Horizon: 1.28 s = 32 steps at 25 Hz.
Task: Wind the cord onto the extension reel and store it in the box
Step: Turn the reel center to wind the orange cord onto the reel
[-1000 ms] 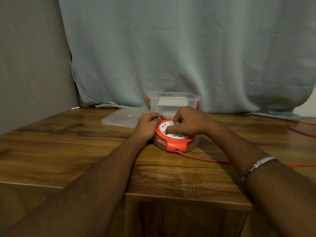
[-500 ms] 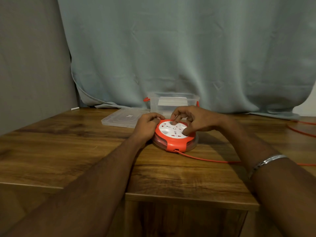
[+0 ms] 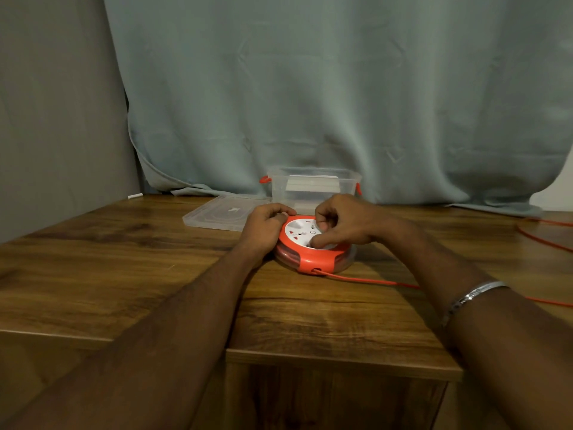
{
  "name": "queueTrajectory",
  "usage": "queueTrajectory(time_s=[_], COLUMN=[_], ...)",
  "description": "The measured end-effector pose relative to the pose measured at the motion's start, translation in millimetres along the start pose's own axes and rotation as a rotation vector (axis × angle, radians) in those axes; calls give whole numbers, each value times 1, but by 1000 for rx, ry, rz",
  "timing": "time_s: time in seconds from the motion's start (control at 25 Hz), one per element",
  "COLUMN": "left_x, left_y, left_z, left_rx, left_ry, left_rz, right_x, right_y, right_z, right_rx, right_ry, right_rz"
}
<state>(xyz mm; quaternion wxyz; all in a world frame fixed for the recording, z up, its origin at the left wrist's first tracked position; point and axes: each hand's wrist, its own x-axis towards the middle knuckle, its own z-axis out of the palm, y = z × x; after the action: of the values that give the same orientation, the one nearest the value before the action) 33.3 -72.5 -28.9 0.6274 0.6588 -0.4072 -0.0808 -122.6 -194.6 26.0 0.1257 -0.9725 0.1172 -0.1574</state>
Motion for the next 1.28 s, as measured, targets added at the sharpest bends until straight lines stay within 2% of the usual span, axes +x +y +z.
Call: queueTrajectory(time_s=[0.28,0.48,0.6,0.76,0.84,1.0,1.16,1.28], left_x=[1,1,1,0,-1,-1,0,0], left_y=[-1,-2,0,1,2,1,-1,0], left_z=[0,1,0,0,0,0,0,0], left_rx=[-2,-2,3,47,52,50,29,44], left_ry=[1,1,-6,-13,-13,-11,6,3], left_rz=[7,12,-12,-11,-16,-5,23,20], right_x=[4,7,4,0,1,-2,-1,1], right_y=[-10,-12,-1,14,18,17,7,-3], right_z=[6,5,-7,-13,-14,-14,-6,1], right_rx=[-139,-74,98,151,183,184,76,-36], right_ry=[114,173,71,-104,-134,-102,-24,27], right_rz=[77,-5,-98,-27,-5,14,-15,38])
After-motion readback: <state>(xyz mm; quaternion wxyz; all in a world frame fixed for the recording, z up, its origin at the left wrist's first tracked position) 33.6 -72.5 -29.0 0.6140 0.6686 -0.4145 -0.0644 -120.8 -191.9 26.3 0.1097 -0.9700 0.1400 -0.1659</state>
